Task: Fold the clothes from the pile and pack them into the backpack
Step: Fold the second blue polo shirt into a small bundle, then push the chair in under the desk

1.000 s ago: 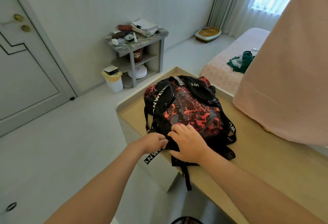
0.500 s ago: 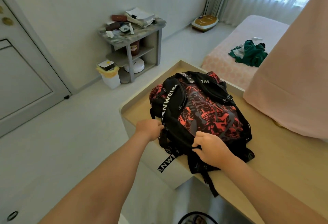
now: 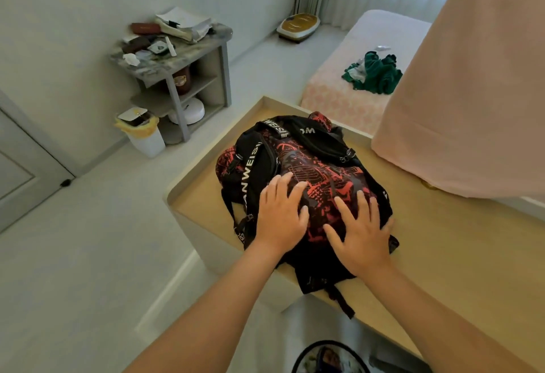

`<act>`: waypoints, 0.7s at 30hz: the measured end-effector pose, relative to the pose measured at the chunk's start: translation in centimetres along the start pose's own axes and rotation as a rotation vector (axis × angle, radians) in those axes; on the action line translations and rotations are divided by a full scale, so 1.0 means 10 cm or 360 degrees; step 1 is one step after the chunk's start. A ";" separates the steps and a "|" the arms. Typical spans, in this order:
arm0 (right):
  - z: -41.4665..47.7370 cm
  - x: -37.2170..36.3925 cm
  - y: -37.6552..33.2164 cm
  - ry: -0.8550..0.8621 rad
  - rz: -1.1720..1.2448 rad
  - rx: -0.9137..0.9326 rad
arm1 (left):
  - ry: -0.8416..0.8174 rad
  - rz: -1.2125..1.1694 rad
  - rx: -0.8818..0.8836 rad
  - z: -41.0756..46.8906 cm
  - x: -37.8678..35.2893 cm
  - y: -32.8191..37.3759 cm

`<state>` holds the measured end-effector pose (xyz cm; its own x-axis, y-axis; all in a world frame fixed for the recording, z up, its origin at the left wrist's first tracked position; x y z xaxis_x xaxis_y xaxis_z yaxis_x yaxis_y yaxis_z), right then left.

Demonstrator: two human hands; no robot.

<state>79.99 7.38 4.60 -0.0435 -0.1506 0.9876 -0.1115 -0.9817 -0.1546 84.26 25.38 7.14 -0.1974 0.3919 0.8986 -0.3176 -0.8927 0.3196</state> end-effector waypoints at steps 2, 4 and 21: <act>0.00 -0.15 0.09 -0.0176 0.0109 -0.0176 | -0.0270 0.0086 -0.0083 -0.05 -0.27 0.11; 0.01 -0.29 0.13 -0.0338 0.0244 -0.0189 | -0.0415 0.0170 -0.0106 -0.18 -0.49 0.10; -0.47 0.16 0.93 -0.0386 0.0411 0.0034 | -0.0367 -0.0001 0.0098 -0.19 -0.29 0.97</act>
<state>74.25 -1.46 4.61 0.1697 -0.4148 0.8940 -0.1067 -0.9095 -0.4017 79.99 16.02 7.03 0.0217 0.3375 0.9411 -0.2590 -0.9073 0.3314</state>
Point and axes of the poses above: each hand's wrist, its own z-axis towards the middle knuckle, its own x-axis out of the back of the hand, y = z × x, the point moved 8 cm from there along z, towards the middle knuckle, and after that the axes turned 5 degrees about z, right-handed, at the moved point
